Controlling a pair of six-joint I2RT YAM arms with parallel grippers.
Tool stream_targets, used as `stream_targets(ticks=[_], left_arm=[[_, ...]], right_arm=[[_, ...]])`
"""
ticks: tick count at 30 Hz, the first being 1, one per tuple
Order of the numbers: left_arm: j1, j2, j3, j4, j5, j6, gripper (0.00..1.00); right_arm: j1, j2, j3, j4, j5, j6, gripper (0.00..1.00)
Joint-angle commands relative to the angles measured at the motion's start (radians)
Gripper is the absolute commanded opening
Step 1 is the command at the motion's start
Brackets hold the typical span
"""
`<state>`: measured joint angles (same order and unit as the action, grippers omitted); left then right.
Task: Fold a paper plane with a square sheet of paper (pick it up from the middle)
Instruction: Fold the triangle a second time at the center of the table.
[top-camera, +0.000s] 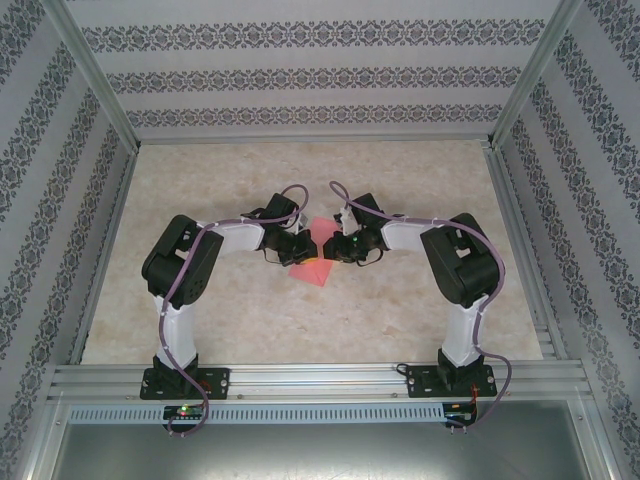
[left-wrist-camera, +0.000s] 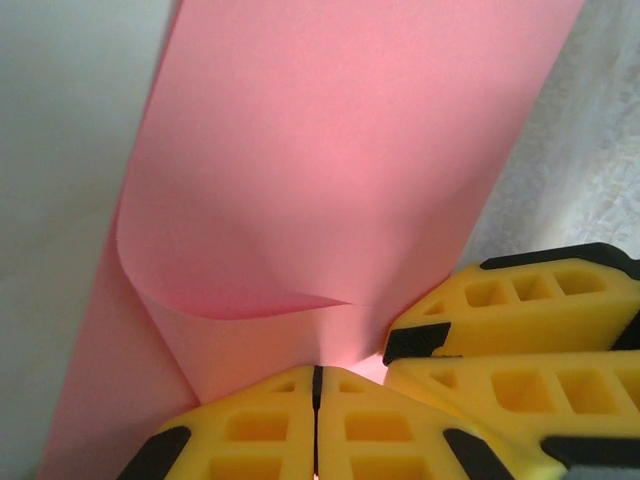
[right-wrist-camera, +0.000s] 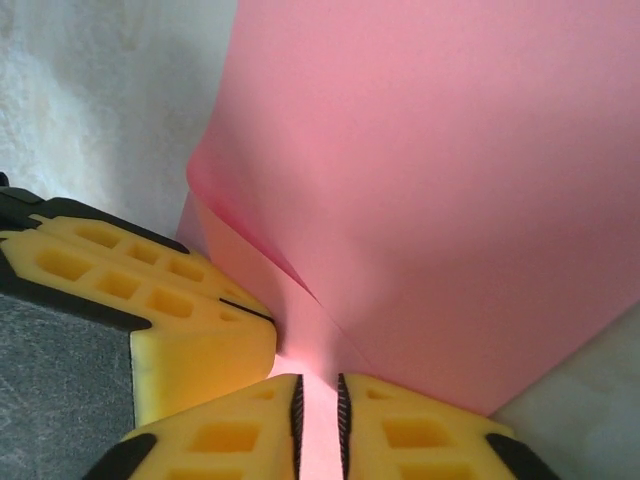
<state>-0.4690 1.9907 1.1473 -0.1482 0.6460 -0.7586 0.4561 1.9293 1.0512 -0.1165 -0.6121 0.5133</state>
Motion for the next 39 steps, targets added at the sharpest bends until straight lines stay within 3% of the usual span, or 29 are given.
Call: stream_targets(ticks=[1, 7, 17, 39], left_arm=[[0.008, 0.059, -0.007, -0.032, -0.039, 0.039, 0.09], [0.009, 0.076, 0.000, -0.042, -0.035, 0.050, 0.08], [0.008, 0.080, 0.001, -0.043, -0.030, 0.054, 0.08], [0.009, 0.103, 0.019, -0.076, -0.043, 0.076, 0.08]], right_arm=[[0.002, -0.064, -0.034, 0.005, 0.035, 0.026, 0.22], [0.019, -0.158, -0.119, 0.145, -0.036, 0.145, 0.19], [0.080, -0.076, -0.200, 0.358, -0.092, 0.298, 0.11], [0.142, -0.036, -0.162, 0.068, -0.013, 0.092, 0.09]])
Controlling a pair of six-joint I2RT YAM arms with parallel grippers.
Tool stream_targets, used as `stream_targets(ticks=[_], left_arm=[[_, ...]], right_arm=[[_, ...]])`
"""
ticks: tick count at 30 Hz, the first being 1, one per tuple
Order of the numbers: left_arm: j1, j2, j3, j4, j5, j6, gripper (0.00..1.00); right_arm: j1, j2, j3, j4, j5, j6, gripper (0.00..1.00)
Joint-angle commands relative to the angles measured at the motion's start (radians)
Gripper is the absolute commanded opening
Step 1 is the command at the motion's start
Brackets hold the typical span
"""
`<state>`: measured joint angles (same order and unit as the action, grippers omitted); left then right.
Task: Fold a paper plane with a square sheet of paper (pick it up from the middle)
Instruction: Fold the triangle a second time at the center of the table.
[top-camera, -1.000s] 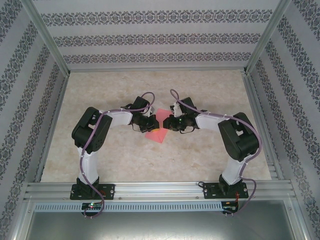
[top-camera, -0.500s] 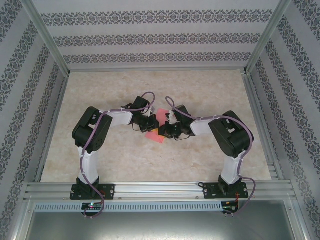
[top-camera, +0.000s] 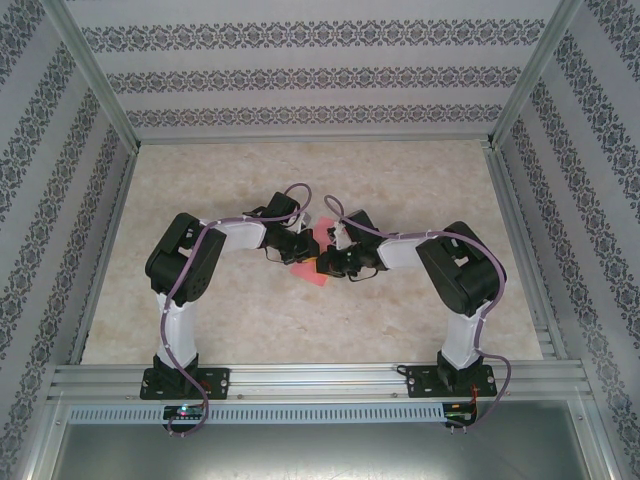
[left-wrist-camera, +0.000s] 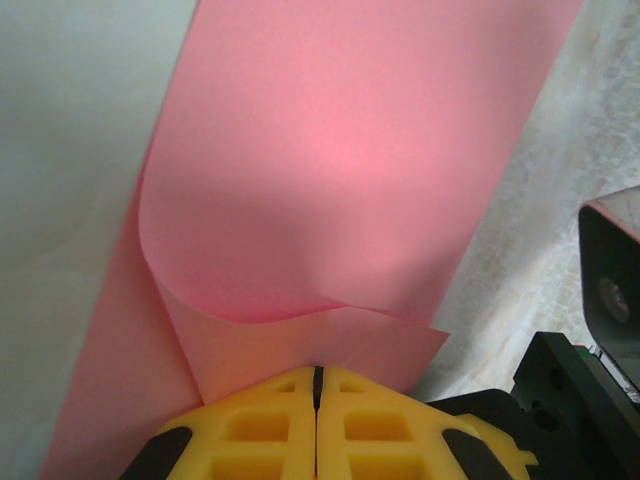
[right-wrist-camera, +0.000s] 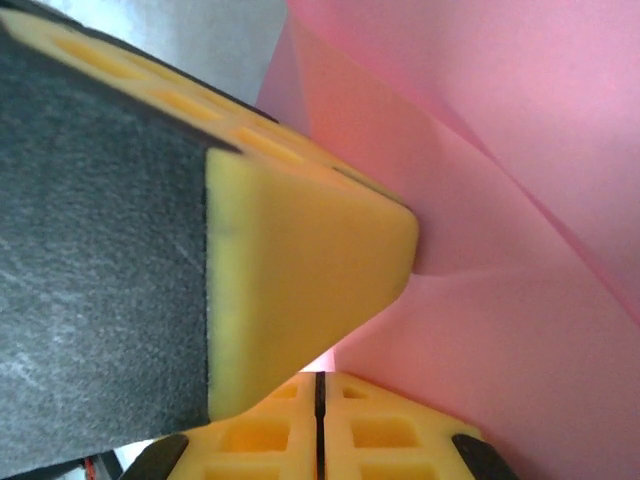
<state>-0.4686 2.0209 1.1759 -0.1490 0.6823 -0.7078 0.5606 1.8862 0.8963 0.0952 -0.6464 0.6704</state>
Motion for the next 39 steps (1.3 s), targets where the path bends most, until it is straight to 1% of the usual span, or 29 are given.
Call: stream_targets(ticks=[1, 7, 20, 34, 39], left_arm=[[0.008, 0.074, -0.009, -0.077, -0.079, 0.027, 0.08], [0.007, 0.081, -0.009, -0.081, -0.081, 0.032, 0.08], [0.008, 0.088, 0.000, -0.097, -0.081, 0.044, 0.08], [0.008, 0.092, 0.004, -0.107, -0.073, 0.056, 0.08], [0.008, 0.086, -0.001, -0.104, -0.068, 0.053, 0.08]], right_arm=[[0.045, 0.005, -0.005, -0.165, 0.032, -0.078, 0.08], [0.074, -0.002, -0.006, -0.226, 0.066, -0.113, 0.08], [0.097, -0.072, -0.069, -0.262, 0.080, -0.130, 0.08], [0.106, -0.115, -0.178, -0.169, 0.053, -0.066, 0.08], [0.104, -0.155, -0.210, -0.154, 0.043, -0.049, 0.08]])
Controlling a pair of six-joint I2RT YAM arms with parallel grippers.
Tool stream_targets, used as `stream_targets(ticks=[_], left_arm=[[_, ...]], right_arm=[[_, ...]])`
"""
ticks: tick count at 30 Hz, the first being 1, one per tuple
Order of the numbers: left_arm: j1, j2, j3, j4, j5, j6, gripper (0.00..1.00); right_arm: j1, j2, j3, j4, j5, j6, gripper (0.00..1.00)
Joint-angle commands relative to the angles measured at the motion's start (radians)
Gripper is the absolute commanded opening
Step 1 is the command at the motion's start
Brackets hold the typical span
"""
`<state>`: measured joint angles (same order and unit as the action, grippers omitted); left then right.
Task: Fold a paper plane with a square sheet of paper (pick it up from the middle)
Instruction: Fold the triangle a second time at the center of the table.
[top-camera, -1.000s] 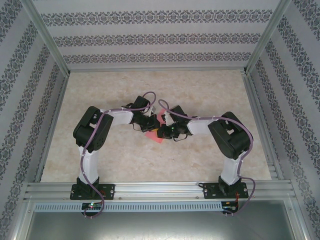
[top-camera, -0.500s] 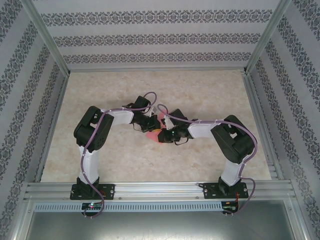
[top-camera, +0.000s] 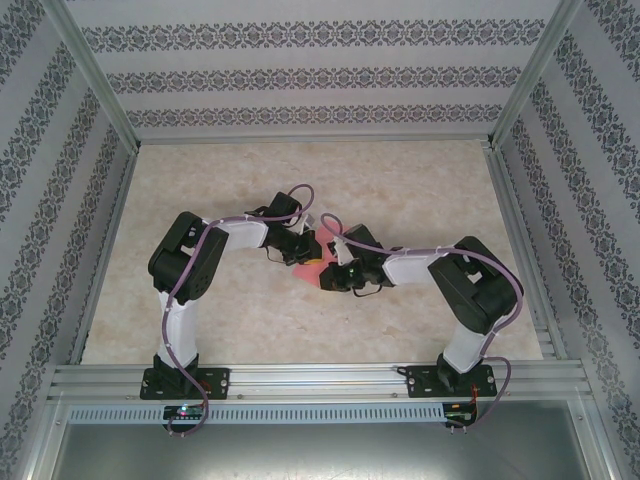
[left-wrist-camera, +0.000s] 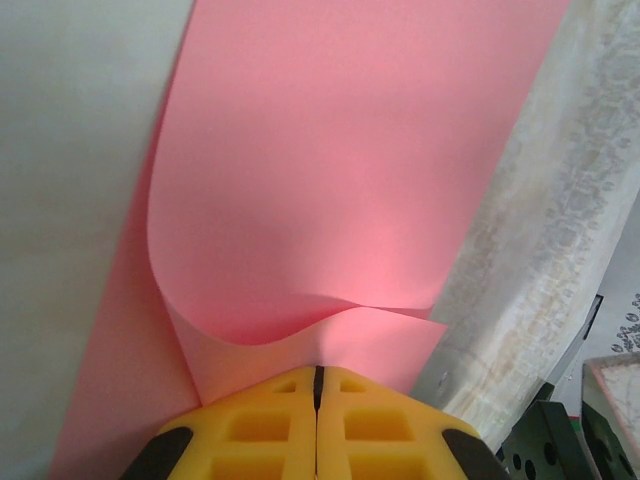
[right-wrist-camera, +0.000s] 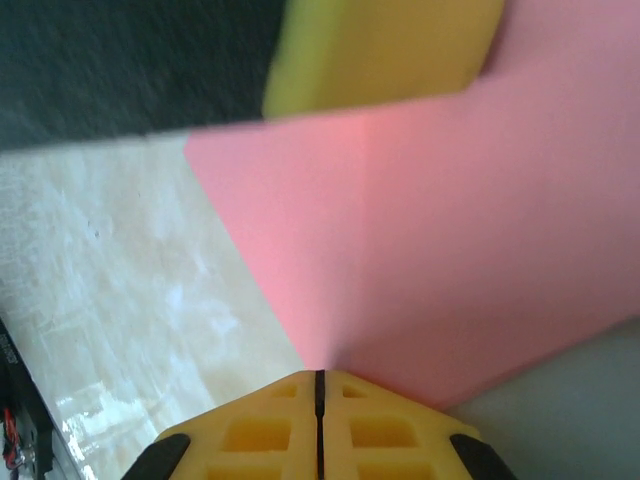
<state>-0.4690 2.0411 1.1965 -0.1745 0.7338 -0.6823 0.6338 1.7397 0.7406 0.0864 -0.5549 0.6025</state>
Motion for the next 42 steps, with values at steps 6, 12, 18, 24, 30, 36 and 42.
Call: stream_targets(ticks=[6, 12, 18, 24, 30, 36, 42], left_arm=[[0.009, 0.054, -0.036, -0.066, -0.105, 0.020, 0.08], [0.008, 0.025, -0.062, -0.044, -0.091, -0.002, 0.08], [0.007, 0.008, -0.075, -0.023, -0.077, -0.019, 0.08], [0.007, -0.001, -0.070, -0.025, -0.073, -0.016, 0.08], [0.009, -0.001, -0.029, -0.049, -0.071, -0.005, 0.09], [0.013, 0.008, 0.018, -0.074, -0.068, 0.011, 0.09], [0.030, 0.034, 0.078, -0.123, -0.068, 0.048, 0.10]], right_arm=[[0.012, -0.069, -0.069, -0.125, -0.078, 0.042, 0.08], [-0.056, -0.151, -0.049, -0.010, -0.130, 0.122, 0.08], [-0.076, -0.070, 0.005, 0.077, -0.134, 0.181, 0.08], [-0.071, 0.038, 0.039, 0.098, -0.120, 0.172, 0.08], [-0.066, 0.091, 0.046, 0.009, -0.069, 0.112, 0.08], [-0.064, 0.100, 0.045, -0.093, -0.028, 0.049, 0.08], [-0.060, 0.096, 0.047, -0.146, -0.017, 0.018, 0.08]])
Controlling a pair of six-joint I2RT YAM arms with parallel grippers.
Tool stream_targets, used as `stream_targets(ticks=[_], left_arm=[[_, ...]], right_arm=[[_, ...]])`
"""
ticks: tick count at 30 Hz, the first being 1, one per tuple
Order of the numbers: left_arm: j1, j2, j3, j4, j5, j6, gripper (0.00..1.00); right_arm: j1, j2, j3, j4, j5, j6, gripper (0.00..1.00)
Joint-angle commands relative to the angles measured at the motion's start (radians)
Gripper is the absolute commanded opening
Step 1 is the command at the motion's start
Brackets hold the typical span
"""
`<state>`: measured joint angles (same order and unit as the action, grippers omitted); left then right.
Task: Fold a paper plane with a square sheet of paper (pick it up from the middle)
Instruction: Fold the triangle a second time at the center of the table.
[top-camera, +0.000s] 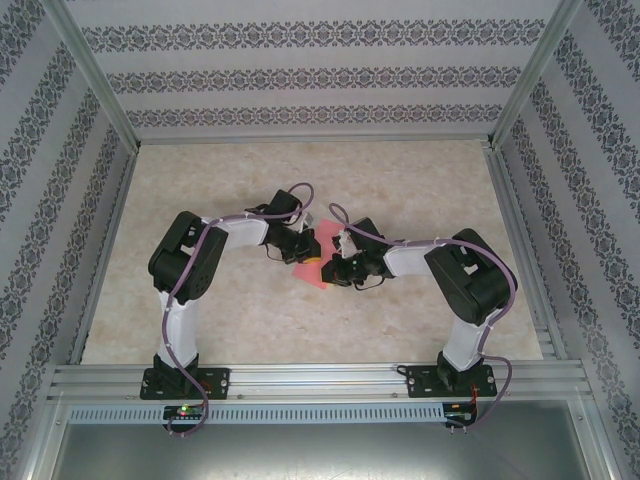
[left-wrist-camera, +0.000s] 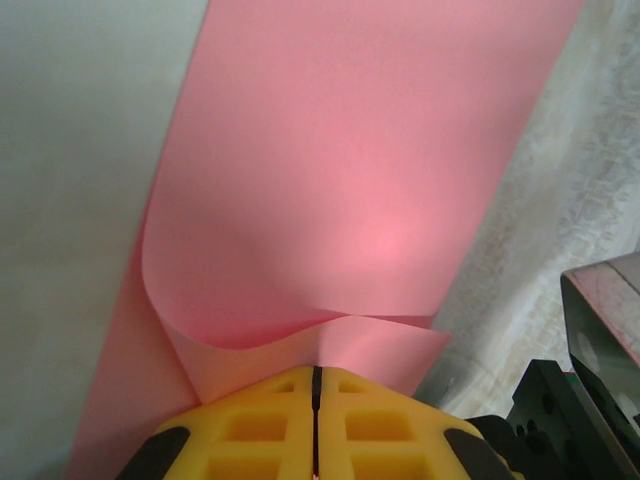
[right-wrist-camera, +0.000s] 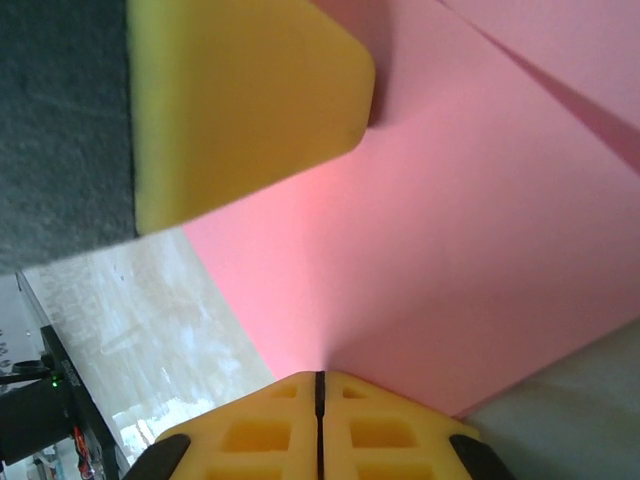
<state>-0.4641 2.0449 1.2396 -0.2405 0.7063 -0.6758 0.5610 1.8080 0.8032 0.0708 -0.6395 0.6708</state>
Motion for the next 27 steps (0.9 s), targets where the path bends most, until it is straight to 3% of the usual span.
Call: stream_targets(ticks=[1, 12, 27], left_arm=[[0.029, 0.035, 0.041, -0.058, -0.041, 0.045, 0.09], [0.066, 0.075, 0.122, -0.142, -0.088, 0.131, 0.10], [0.104, 0.068, 0.160, -0.145, -0.064, 0.146, 0.11]], right_arm=[[0.014, 0.028, -0.015, -0.133, 0.069, -0.054, 0.08], [0.013, 0.009, -0.034, -0.143, 0.070, -0.058, 0.08], [0.006, -0.037, -0.038, -0.127, 0.037, -0.044, 0.08]])
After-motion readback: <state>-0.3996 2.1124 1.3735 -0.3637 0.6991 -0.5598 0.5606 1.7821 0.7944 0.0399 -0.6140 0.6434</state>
